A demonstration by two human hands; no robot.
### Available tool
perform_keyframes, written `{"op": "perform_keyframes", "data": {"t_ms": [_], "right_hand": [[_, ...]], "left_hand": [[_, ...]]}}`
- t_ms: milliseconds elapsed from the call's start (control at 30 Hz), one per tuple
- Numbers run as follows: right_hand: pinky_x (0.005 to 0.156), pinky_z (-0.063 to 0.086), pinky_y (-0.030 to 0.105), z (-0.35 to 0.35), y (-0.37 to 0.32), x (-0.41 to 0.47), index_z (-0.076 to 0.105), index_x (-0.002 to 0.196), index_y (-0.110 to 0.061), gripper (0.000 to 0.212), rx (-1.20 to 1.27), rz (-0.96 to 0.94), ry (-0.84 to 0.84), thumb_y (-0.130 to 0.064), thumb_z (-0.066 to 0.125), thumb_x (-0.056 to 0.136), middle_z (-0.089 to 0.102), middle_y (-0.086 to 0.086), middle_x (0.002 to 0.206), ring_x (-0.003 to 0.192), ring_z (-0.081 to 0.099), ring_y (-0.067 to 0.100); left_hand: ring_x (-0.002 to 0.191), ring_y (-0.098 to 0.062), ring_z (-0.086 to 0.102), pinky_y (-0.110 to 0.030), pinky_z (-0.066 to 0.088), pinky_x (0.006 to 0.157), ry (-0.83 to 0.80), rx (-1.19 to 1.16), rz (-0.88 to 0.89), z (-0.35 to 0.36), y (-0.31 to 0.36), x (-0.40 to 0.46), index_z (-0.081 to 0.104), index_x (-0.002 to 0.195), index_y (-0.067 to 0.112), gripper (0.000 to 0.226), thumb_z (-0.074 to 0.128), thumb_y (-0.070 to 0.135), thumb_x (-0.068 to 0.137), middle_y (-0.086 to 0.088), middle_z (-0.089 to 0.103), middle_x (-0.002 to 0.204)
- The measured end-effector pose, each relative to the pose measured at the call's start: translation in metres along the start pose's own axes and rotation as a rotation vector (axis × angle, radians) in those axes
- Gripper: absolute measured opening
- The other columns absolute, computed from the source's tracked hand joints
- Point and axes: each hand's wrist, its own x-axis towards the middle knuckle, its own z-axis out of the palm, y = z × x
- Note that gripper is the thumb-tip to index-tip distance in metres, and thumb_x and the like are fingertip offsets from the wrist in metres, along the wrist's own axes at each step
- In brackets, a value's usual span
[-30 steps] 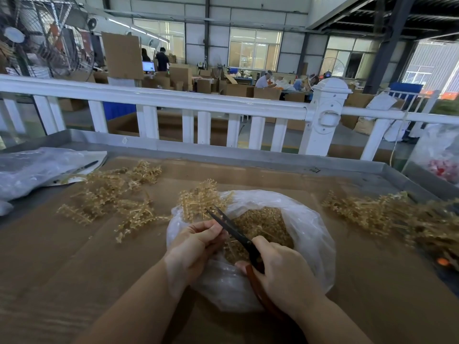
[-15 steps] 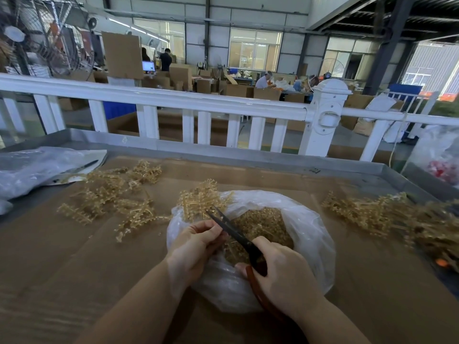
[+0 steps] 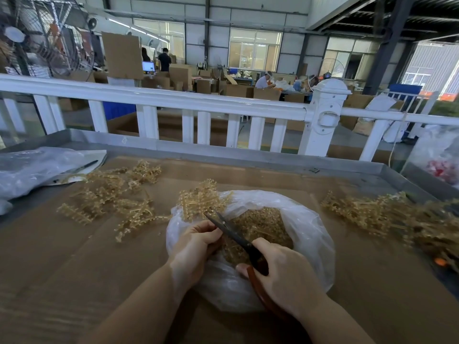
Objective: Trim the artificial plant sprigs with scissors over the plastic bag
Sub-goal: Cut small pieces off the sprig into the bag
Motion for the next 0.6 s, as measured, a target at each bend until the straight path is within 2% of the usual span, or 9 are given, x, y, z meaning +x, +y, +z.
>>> {"op": "perform_keyframes", "data": {"t_ms": [167,600], "right_hand": [[0.06,0.032,0.012,0.0004,0.0005,0.0007,0.051,0.099,-0.035,0.039,0.013,-0.005,-0.02,-0.069,0.044,0.083,0.057,-0.015,0.083,0.076,0.052,0.002],[0.067,0.036,0.017,-0.0043,0.0009,0.0014,0.049,0.099,-0.038,0.039,0.055,0.026,-0.045,-0.072,0.043,0.08,0.059,-0.016,0.085,0.082,0.055,0.002]], "left_hand": [[0.058,-0.012,0.069,-0.017,0.051,0.05,-0.002,-0.022,0.007,0.0026,0.0009,-0.0018,0.065,0.079,0.001,0.026,0.046,-0.013,0.089,-0.008,0.071,0.067],[0.059,-0.012,0.069,-0.017,0.052,0.051,-0.017,0.007,-0.026,0.002,0.0028,-0.0023,0.067,0.079,0.003,0.024,0.049,-0.011,0.089,-0.007,0.071,0.069]]}}
